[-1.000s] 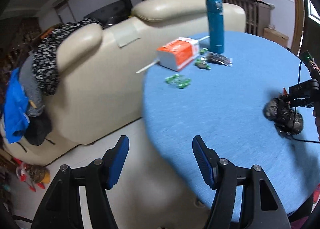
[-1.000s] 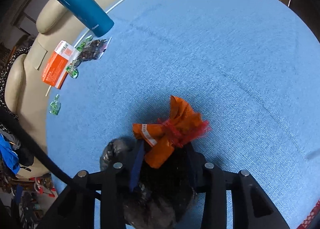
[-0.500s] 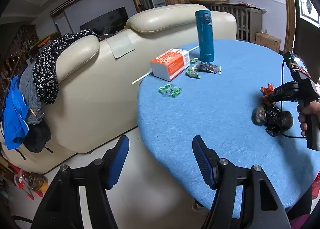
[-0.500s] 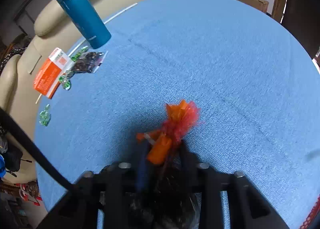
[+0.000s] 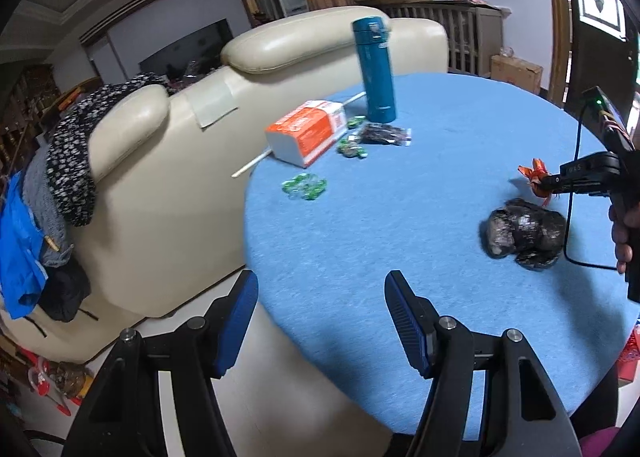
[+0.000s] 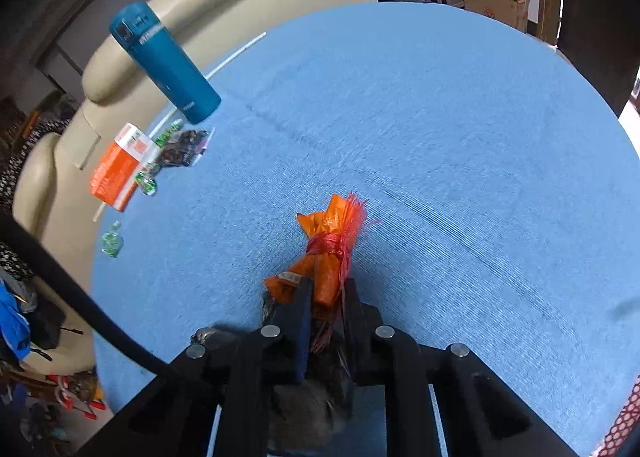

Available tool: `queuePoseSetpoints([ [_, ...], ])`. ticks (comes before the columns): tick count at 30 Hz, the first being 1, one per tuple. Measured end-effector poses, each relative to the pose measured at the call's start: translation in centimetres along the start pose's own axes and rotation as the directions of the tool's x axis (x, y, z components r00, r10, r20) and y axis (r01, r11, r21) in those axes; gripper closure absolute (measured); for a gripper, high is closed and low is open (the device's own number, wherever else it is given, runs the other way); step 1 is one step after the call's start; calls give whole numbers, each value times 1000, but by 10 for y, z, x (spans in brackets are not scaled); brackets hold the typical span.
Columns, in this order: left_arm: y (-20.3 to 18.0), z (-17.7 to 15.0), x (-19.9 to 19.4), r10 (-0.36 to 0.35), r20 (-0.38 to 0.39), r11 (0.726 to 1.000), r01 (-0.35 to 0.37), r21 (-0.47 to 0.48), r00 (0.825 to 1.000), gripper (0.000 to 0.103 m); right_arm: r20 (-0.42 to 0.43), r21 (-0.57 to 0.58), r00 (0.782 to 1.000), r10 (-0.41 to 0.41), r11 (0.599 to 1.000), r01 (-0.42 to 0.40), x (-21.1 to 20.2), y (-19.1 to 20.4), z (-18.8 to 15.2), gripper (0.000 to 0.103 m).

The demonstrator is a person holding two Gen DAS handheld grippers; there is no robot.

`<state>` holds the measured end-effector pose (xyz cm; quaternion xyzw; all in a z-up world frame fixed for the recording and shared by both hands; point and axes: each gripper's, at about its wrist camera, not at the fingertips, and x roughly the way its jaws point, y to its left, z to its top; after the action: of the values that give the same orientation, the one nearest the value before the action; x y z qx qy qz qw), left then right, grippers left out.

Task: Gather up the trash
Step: 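Grasp the black bag with orange wrapper with the right tool and lift it, then grasp the black plastic bags with the left tool while the right holds the orange wrapper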

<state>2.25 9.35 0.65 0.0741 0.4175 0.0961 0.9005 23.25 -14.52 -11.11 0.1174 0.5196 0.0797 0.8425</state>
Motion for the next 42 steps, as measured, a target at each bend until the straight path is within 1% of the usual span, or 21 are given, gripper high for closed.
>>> queuePoseSetpoints([
  [5, -28, 12, 13, -106, -28, 994, 106, 20, 994, 36, 26, 36, 996, 86, 996, -86, -23, -28, -18, 88],
  [7, -43, 17, 20, -144, -42, 989, 146, 33, 989, 36, 10, 64, 991, 133, 989, -133, -26, -44, -25, 86],
  [10, -65, 27, 32, -208, -75, 977, 211, 38, 975, 36, 19, 113, 987, 159, 981, -160, -30, -66, -32, 83],
  [13, -85, 36, 44, -271, -114, 961, 276, 33, 956, 36, 36, 132, 985, 168, 976, -171, -35, -80, -34, 59],
  [14, -92, 39, 48, -294, -129, 953, 300, 29, 947, 36, 48, 126, 986, 162, 978, -167, -38, -83, -34, 38],
  [15, -96, 42, 51, -311, -141, 948, 317, 27, 940, 36, 76, 121, 984, 160, 978, -169, -43, -88, -34, 35],
  [17, -111, 49, 61, -352, -168, 932, 361, 24, 921, 36, 107, 105, 980, 167, 978, -178, -47, -93, -33, 36],
  [20, -130, 60, 74, -383, -198, 919, 394, 17, 902, 36, 99, 73, 981, 164, 982, -172, -44, -93, -31, 38],
  [23, -142, 67, 83, -391, -202, 912, 408, 48, 898, 36, 76, -1, 986, 151, 989, -151, -33, -81, -29, 42],
  [25, -147, 70, 88, -409, -213, 897, 434, 86, 887, 36, 53, -52, 991, 125, 991, -122, -19, -74, -29, 52],
  [26, -149, 71, 91, -423, -219, 885, 453, 108, 879, 36, 31, -70, 993, 113, 991, -111, -11, -70, -28, 63],
  [28, -151, 73, 96, -437, -230, 863, 477, 165, 870, 36, 9, -79, 993, 120, 990, -119, -3, -69, -30, 66],
  [29, -153, 74, 97, -443, -229, 854, 486, 186, 867, 36, 13, -86, 992, 125, 989, -124, -1, -65, -32, 73],
  [30, -155, 75, 97, -461, -224, 834, 505, 221, 859, 36, 28, -101, 993, 117, 988, -114, -3, -63, -34, 77],
  [31, -157, 77, 97, -475, -220, 818, 519, 246, 852, 36, 35, -106, 993, 110, 989, -106, -5, -64, -35, 78],
  [33, -163, 79, 101, -513, -228, 773, 561, 295, 828, 29, 43, -80, 991, 126, 989, -123, -10, -73, -39, 82],
  [35, -170, 80, 106, -551, -244, 717, 603, 350, 798, 29, 46, -48, 990, 134, 990, -132, -14, -84, -42, 84],
  [38, -188, 80, 115, -574, -285, 633, 637, 441, 768, 28, 44, 14, 986, 159, 987, -160, -22, -101, -49, 85],
  [39, -195, 81, 118, -588, -310, 590, 658, 468, 747, 28, 43, 34, 986, 163, 986, -165, -26, -107, -53, 85],
  [41, -206, 81, 124, -601, -357, 523, 690, 501, 715, 28, 40, 56, 986, 159, 985, -161, -32, -113, -61, 85],
  [42, -212, 81, 127, -600, -381, 488, 699, 522, 703, 28, 39, 68, 987, 159, 985, -161, -36, -115, -64, 85],
])
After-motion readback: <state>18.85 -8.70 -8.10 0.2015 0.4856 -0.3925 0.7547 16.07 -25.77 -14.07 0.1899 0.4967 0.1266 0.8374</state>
